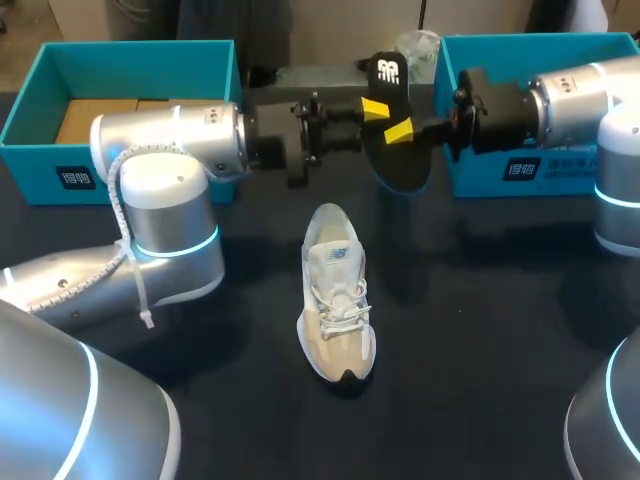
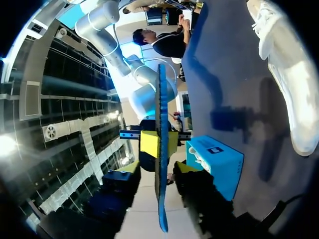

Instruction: Take the shoe out of the shoebox, open the shoe tongue, remove and reinsert the insole, then place the shoe into the shoebox

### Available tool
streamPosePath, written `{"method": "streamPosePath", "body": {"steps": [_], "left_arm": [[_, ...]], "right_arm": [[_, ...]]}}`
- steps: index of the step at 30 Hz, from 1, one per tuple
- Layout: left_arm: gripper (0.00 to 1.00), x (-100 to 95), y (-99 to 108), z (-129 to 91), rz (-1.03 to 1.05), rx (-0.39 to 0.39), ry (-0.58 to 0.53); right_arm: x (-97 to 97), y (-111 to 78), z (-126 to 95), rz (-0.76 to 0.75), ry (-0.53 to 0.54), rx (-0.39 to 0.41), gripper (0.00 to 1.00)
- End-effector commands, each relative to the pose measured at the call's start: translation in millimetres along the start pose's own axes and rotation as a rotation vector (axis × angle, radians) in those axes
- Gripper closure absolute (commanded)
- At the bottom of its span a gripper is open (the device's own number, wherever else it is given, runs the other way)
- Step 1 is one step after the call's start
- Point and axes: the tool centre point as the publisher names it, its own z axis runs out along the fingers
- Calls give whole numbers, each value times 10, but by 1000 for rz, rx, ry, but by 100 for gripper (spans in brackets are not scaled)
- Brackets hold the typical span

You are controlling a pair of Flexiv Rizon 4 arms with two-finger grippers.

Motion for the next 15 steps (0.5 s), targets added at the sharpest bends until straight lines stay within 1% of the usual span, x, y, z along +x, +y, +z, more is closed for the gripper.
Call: {"method": "streamPosePath", "body": {"steps": [1, 5, 9, 12, 15], "left_arm": [[0, -51, -27, -215, -17, 1, 25], [0, -17, 15, -412, -22, -14, 72], [0, -17, 57, -632, -73, -32, 118], [0, -4, 49, -793, -171, -31, 156], [0, 36, 24, -909, -260, -39, 202]], "right_arm": [[-11, 13, -41, -16, -15, -19, 100], [-29, 42, -98, -37, -35, -41, 100], [-40, 64, -131, -58, -42, -68, 100], [-54, 70, -129, -97, -35, -102, 100], [-79, 70, -127, -135, -31, -123, 100]]}}
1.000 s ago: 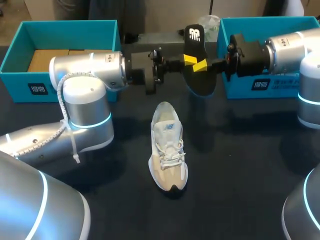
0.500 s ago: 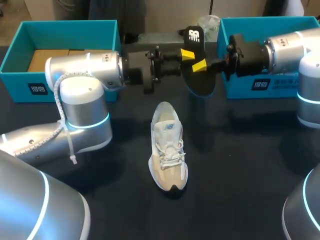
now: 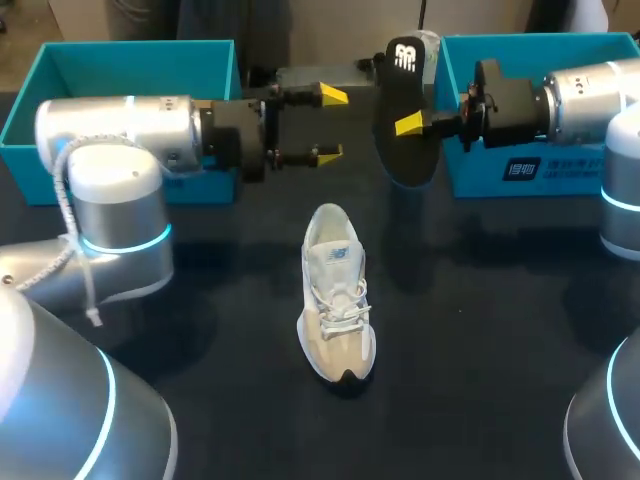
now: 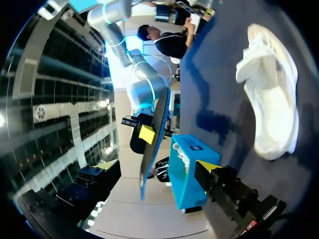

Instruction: Take the shoe out of the shoebox, open the shoe tongue, remove and reinsert the insole, then place the shoe into the shoebox

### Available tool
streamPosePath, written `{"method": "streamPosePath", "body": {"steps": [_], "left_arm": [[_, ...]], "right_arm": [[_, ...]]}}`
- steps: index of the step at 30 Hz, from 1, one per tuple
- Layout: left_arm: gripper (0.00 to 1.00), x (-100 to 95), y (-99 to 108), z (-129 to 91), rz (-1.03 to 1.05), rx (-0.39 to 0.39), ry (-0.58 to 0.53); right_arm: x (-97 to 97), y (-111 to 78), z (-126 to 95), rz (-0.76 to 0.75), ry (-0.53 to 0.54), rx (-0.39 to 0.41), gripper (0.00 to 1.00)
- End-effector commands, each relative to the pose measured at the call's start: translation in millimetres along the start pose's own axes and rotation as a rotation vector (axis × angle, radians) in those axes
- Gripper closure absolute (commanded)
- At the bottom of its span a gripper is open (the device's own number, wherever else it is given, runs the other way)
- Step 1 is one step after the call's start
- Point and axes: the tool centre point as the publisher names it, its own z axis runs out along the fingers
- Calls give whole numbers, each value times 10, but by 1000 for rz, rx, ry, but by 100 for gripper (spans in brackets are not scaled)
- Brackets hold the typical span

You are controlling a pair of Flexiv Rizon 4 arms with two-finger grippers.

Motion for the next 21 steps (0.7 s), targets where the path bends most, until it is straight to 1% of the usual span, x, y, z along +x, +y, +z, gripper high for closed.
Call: {"method": "streamPosePath", "body": {"steps": [1, 3, 5, 8, 10, 13, 14, 17, 18, 21], "left_arm": [[0, -4, -61, -317, -111, 3, 96], [0, 25, -83, -367, -193, 4, 145], [0, 71, -131, -415, -299, 16, 228], [0, 118, -207, -481, -474, 14, 314], [0, 164, -254, -513, -549, 30, 356], [0, 266, -304, -531, -668, 4, 413], [0, 300, -315, -531, -685, -18, 419], [0, 376, -383, -539, -800, -22, 461], [0, 404, -395, -539, -839, -36, 462], [0, 524, -413, -559, -887, -86, 498]], "right_arm": [[-15, -77, 24, -35, 9, -43, 100], [-24, -74, 36, -72, 11, -51, 100], [-9, -59, 53, -133, 2, -52, 100], [30, -33, 74, -227, 5, -56, 100], [43, -26, 76, -284, 15, -62, 100], [64, -23, 82, -358, 35, -75, 100], [66, -23, 82, -377, 41, -76, 100], [82, -19, 82, -445, 50, -75, 100], [90, -19, 80, -467, 44, -70, 100], [110, -10, 96, -516, 69, -65, 100]]}}
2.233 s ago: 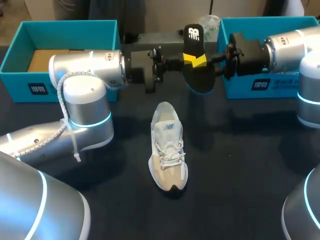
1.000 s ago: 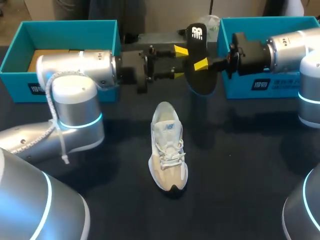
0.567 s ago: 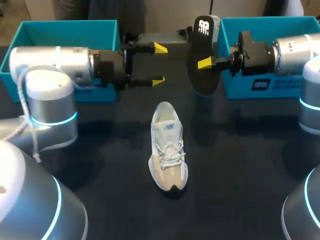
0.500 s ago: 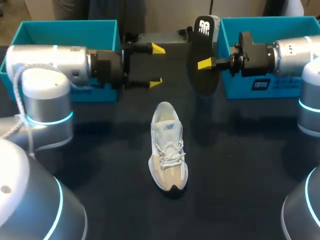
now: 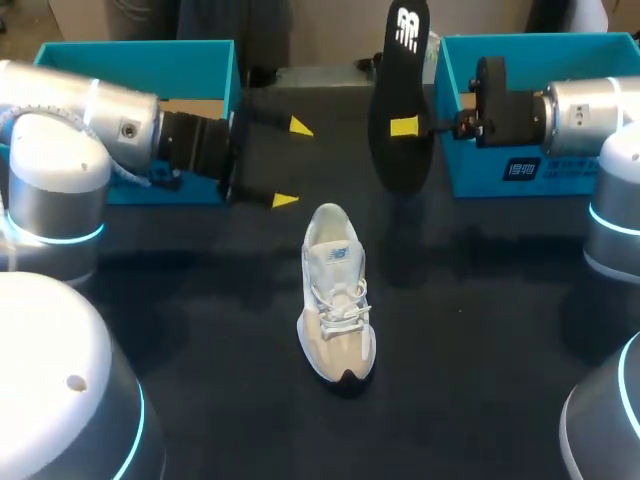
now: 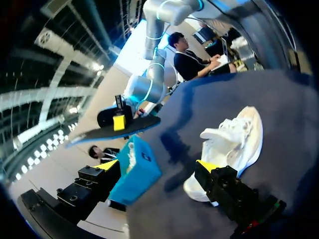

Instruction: Take the shoe out of the shoebox, open the shoe tongue, remove and reinsert the insole, then place the shoe into the shoebox

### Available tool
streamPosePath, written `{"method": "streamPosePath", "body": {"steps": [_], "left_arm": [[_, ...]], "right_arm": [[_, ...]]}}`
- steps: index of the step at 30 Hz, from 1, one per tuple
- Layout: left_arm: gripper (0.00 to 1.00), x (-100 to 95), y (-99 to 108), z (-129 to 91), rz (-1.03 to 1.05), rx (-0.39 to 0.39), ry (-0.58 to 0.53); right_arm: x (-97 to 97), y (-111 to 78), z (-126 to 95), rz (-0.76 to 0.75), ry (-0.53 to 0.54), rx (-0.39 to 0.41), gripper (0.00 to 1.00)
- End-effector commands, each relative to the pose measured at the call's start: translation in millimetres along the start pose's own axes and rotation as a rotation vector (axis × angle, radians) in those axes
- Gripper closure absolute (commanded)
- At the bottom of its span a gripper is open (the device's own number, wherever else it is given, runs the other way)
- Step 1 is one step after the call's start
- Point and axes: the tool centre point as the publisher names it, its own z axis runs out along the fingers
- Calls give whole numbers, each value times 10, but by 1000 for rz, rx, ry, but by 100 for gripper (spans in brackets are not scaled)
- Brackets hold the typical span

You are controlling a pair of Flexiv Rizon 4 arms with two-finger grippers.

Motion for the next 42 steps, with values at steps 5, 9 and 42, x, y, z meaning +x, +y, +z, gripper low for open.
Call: {"method": "streamPosePath", "body": {"steps": [5, 9, 42], "left_arm": [[0, 215, 56, 16, -391, -121, 188], [0, 333, 114, 4, -443, -149, 204], [0, 557, 231, 114, -416, -234, 278]], "right_arm": [[-14, 24, 57, -72, 62, 10, 100], [-35, -5, 106, -103, 106, 24, 100], [-304, -146, 315, -190, 151, 11, 100]]}}
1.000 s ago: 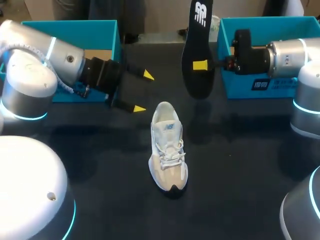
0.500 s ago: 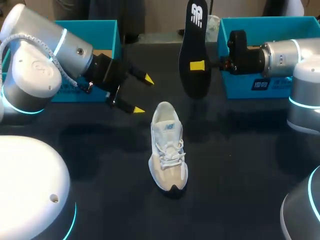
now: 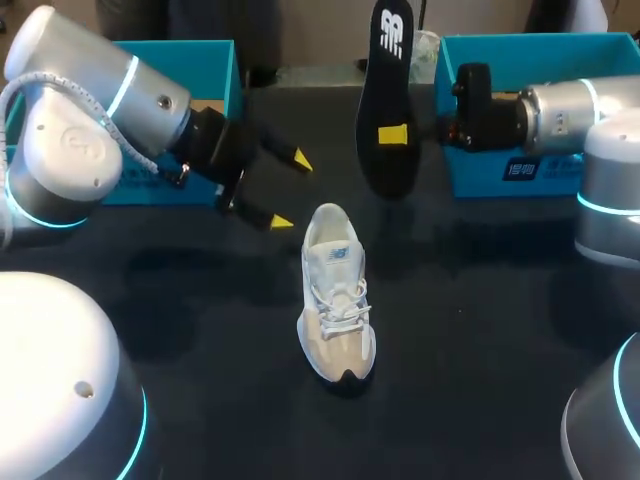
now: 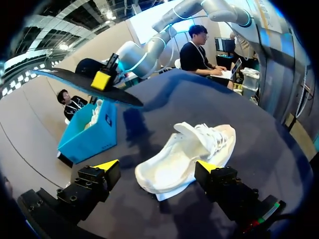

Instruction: Take the shoe out of the shoebox, open the shoe tongue, remove and reinsert the insole, then place the shoe into the shoebox

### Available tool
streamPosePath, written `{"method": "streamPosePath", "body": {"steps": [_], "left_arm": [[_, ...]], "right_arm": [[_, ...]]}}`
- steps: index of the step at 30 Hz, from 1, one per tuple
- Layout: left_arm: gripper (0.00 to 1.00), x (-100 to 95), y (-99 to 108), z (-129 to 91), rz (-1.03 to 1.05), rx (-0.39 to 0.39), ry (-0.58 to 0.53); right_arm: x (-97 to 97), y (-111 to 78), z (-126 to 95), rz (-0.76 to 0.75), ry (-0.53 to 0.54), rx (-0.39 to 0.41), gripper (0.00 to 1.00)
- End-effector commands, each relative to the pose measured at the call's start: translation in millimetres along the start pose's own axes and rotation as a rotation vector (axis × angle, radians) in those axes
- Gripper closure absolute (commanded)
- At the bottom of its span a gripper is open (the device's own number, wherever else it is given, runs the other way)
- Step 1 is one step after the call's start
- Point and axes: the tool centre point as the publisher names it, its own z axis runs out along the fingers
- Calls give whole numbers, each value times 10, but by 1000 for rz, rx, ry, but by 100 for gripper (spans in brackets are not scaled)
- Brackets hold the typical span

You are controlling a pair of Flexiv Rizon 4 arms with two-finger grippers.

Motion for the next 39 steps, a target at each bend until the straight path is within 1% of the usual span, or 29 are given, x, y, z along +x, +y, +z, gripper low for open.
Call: {"method": "streamPosePath", "body": {"steps": [1, 4, 6, 8, 12, 14, 22, 25, 29, 34, 39], "left_arm": [[0, 28, 65, 78, -16, -2, 15], [0, 83, 162, 123, -24, -3, 18], [0, 112, 215, 159, -25, 17, 28], [0, 145, 283, 204, -50, 19, 40], [0, 193, 360, 256, -56, 28, 48], [0, 216, 394, 278, -56, 21, 53], [0, 279, 439, 354, -54, 9, 70], [0, 291, 449, 360, -56, 1, 73], [0, 294, 481, 365, -59, -8, 69], [0, 260, 513, 350, -87, -23, 27], [0, 266, 518, 377, -105, -24, 29]], "right_arm": [[-198, -100, 140, -23, 28, -22, 100], [-275, -153, 203, -56, 47, -12, 100], [-307, -179, 230, -69, 53, -15, 100], [-353, -222, 257, -66, 67, -15, 100], [-409, -289, 316, -71, 96, -29, 100], [-428, -311, 356, -76, 115, -25, 100], [-481, -410, 577, -73, 167, -21, 100], [-458, -420, 622, -66, 173, -20, 100], [-458, -420, 622, -66, 173, -20, 100], [-458, -420, 622, -66, 173, -20, 100], [-458, -420, 622, -66, 173, -20, 100]]}}
